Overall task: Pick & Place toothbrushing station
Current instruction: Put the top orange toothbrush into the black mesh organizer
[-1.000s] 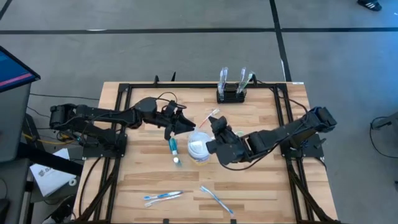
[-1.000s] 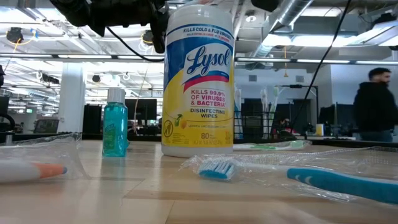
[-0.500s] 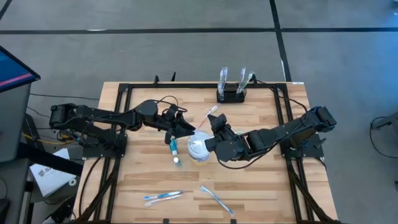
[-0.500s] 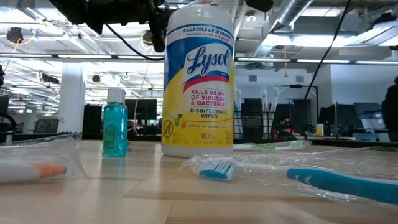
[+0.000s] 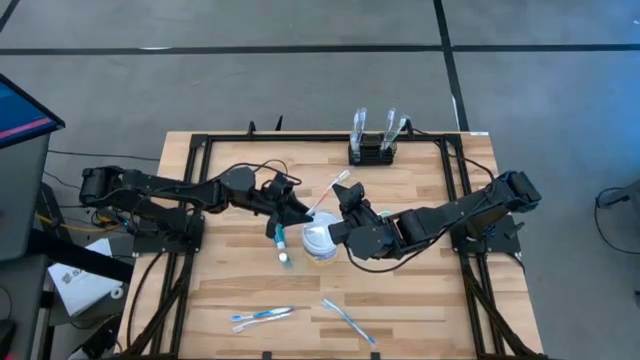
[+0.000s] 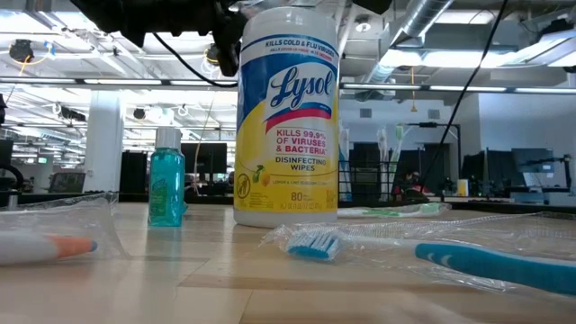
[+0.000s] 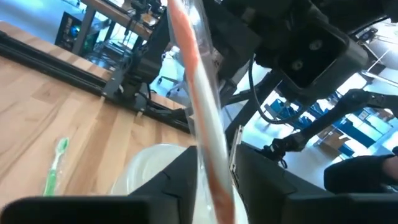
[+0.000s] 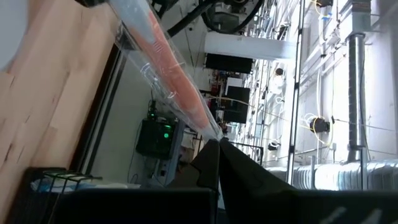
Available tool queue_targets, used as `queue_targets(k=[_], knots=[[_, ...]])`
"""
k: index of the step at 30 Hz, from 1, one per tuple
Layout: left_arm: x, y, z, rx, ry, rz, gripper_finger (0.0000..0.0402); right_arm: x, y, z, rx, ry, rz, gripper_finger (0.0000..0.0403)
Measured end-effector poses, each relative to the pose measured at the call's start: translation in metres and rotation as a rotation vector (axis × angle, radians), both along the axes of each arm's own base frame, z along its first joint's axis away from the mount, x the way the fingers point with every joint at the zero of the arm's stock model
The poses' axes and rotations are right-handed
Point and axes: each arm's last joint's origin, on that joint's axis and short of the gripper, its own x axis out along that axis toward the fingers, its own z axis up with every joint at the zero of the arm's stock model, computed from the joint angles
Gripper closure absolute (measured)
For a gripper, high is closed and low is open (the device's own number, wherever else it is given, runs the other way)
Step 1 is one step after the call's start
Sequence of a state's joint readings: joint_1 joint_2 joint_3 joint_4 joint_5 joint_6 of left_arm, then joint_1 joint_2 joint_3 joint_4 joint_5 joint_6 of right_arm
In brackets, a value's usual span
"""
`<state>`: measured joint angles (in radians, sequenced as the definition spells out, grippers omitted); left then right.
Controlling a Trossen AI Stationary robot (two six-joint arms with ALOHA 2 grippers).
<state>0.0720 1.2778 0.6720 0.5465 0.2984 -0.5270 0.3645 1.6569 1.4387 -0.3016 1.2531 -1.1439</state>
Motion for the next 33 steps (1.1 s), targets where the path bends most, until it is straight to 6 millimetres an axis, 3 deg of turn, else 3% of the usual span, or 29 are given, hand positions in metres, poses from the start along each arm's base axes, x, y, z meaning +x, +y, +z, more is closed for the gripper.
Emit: queue_targets(k=[6,33], knots=[[0.0,0.0,-0.005,0.024,0.041,0.002,0.0386,0.0,0.001,0.0,0.004,-0.002,0.004,0.0403],[-0.004,0.01,0.003,0.113,-0.012,0.086,0.0387,-0.015,0.031,0.003,0.187,-0.186,0.083,0.039]])
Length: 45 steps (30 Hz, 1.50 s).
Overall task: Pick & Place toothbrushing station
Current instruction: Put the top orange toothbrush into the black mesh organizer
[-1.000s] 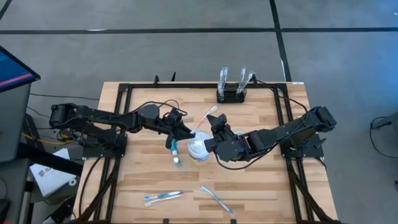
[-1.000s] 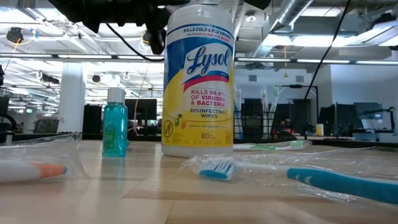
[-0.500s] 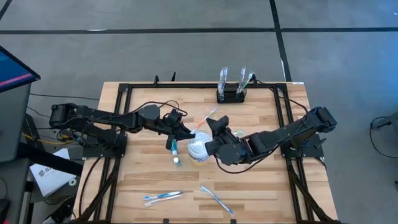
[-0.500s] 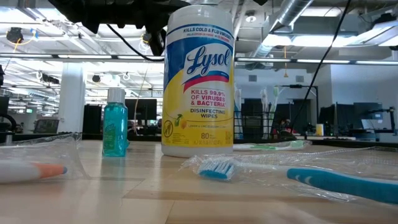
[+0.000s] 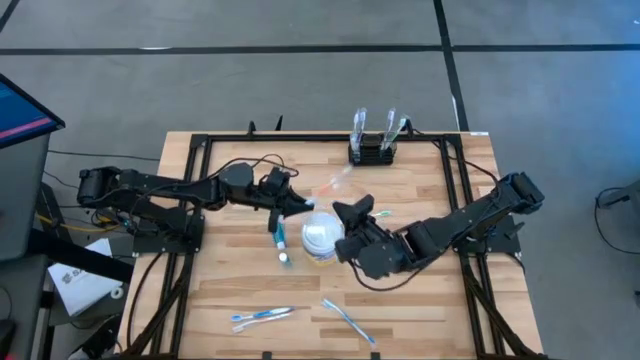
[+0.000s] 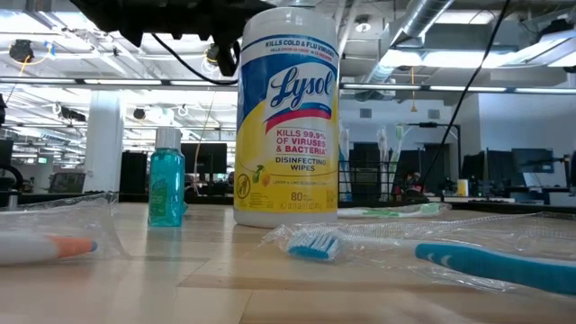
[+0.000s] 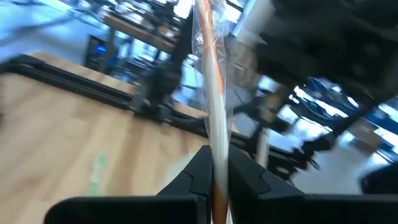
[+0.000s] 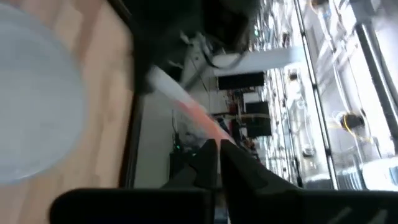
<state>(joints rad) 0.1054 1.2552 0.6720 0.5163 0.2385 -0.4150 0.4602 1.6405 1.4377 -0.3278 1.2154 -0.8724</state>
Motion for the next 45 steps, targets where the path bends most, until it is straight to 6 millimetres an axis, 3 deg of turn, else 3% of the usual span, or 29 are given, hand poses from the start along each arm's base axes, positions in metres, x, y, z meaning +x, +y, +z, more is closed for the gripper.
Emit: queue_targets(k=[8,15,20,30,34,38,41,45], knots=[[0.0,0.001,0.0,0.022,-0.003,0.021,0.0387,-0.017,0.01,0.014,0.131,-0.142,0.019,0.031],[0.0,-0.001,0.005,0.099,-0.052,0.024,0.0387,-0.036,-0.002,0.023,0.603,-0.285,0.079,0.027],[0.0,-0.007,0.007,0.167,-0.085,0.034,0.0387,-0.037,-0.014,0.022,0.711,-0.315,0.025,0.0265],[0.001,-0.014,0.008,0.208,-0.099,0.032,0.0387,-0.039,-0.018,0.026,0.765,-0.35,0.016,0.0294],[0.001,-0.014,0.009,0.208,-0.101,0.031,0.0387,-0.04,-0.018,0.015,0.801,-0.335,-0.013,0.0298],[0.001,-0.014,0.009,0.209,-0.105,0.031,0.0387,-0.051,-0.024,-0.018,0.822,-0.36,-0.067,0.03],[0.0,-0.014,0.01,0.209,-0.113,0.031,0.0387,-0.063,-0.03,-0.035,0.878,-0.479,-0.047,0.03],[0.0,-0.014,0.01,0.216,-0.118,0.031,0.0387,-0.081,-0.038,-0.045,0.955,-0.675,0.121,0.03]])
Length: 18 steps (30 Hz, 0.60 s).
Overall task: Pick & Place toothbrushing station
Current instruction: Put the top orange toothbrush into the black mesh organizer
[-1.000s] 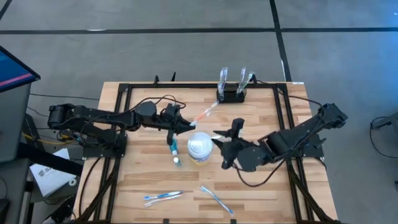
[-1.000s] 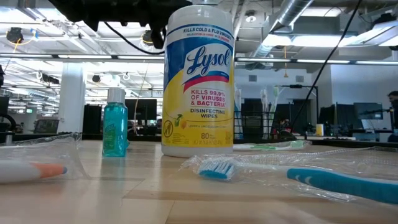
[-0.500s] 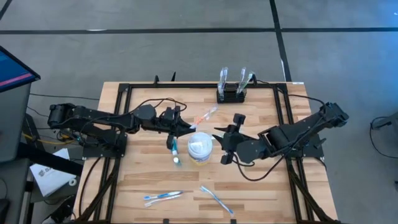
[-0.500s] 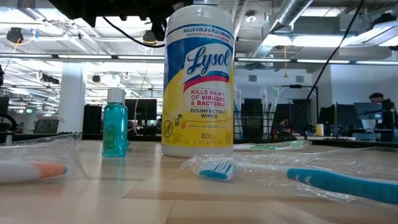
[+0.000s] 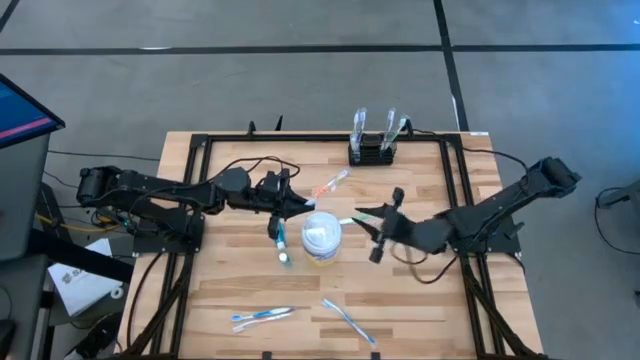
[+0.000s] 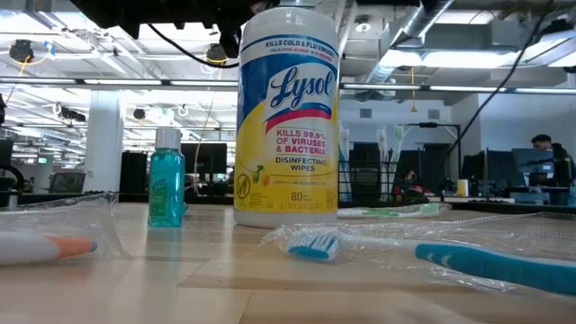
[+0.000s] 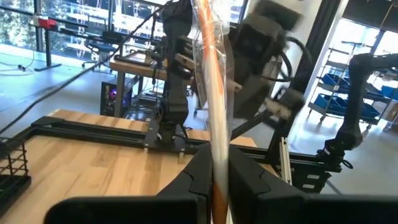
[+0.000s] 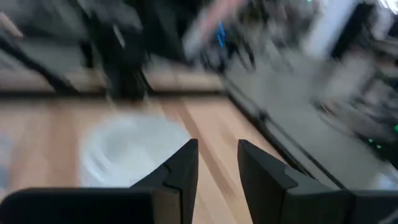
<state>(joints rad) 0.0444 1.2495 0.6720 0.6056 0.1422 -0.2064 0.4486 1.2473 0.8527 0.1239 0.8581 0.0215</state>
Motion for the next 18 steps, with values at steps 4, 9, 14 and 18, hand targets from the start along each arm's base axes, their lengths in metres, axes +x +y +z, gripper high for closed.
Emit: queue_targets(k=[4,9,14,18], knots=[[0.0,0.0,0.001,0.015,-0.008,0.0,0.0387,-0.016,-0.018,-0.005,0.047,-0.283,0.137,0.03],[0.0,0.0,0.001,0.035,-0.019,0.001,0.0387,-0.025,-0.042,-0.012,0.091,-0.498,0.26,0.03],[0.006,-0.003,-0.002,0.046,-0.035,0.002,0.0387,-0.018,-0.059,-0.012,0.118,-0.547,0.355,0.03],[0.012,-0.003,-0.01,0.045,-0.025,0.018,0.0387,-0.013,-0.068,-0.013,0.129,-0.581,0.4,0.03]])
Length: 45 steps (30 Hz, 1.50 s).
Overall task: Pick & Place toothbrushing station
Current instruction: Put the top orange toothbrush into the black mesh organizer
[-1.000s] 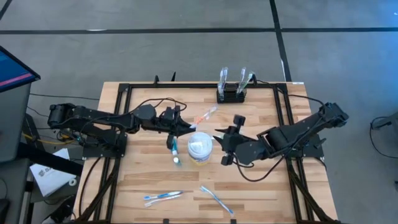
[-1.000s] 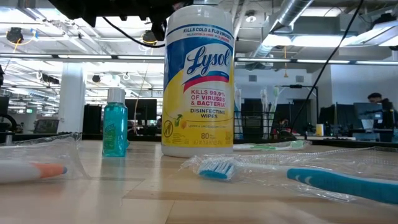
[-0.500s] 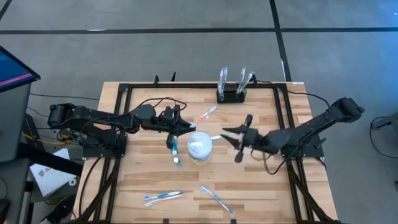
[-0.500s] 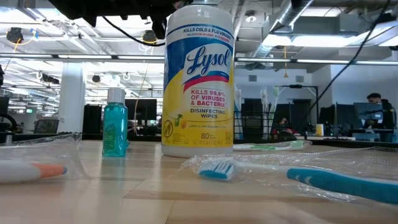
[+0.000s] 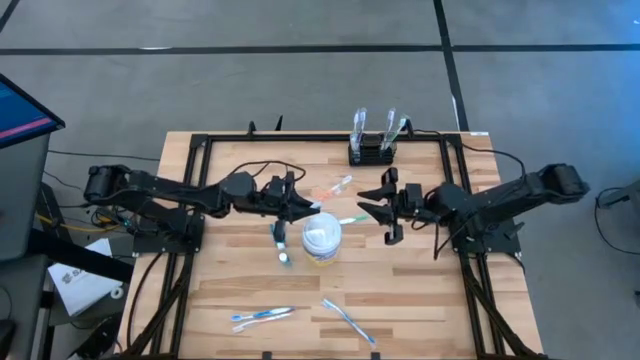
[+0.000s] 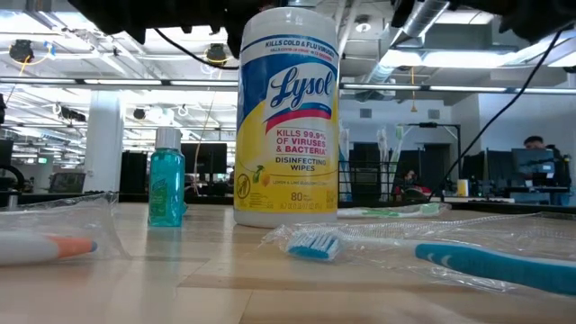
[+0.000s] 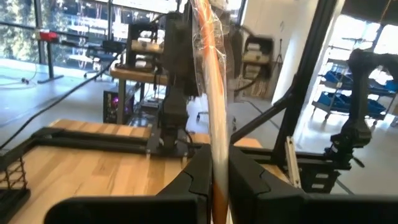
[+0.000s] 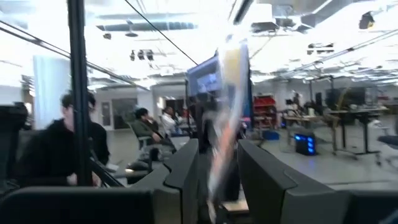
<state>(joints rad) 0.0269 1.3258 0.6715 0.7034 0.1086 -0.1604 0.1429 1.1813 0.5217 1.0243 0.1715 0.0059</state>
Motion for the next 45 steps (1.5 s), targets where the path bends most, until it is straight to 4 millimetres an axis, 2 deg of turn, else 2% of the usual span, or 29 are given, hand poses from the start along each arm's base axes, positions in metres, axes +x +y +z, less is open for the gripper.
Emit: queue_targets(k=[22,34,39,45], knots=[[0.037,0.001,-0.018,-0.004,-0.01,0.006,0.0387,0.007,-0.004,-0.004,-0.027,-0.03,0.009,0.03],[0.037,-0.002,-0.018,-0.003,-0.016,-0.001,0.0387,0.009,-0.011,0.002,-0.023,-0.046,-0.015,0.03],[0.037,-0.002,-0.018,-0.002,-0.017,-0.001,0.0387,0.015,-0.01,0.01,-0.033,-0.032,-0.011,0.03],[0.037,-0.002,-0.018,-0.004,-0.014,-0.001,0.0387,0.023,-0.012,0.01,-0.06,-0.01,-0.024,0.03]])
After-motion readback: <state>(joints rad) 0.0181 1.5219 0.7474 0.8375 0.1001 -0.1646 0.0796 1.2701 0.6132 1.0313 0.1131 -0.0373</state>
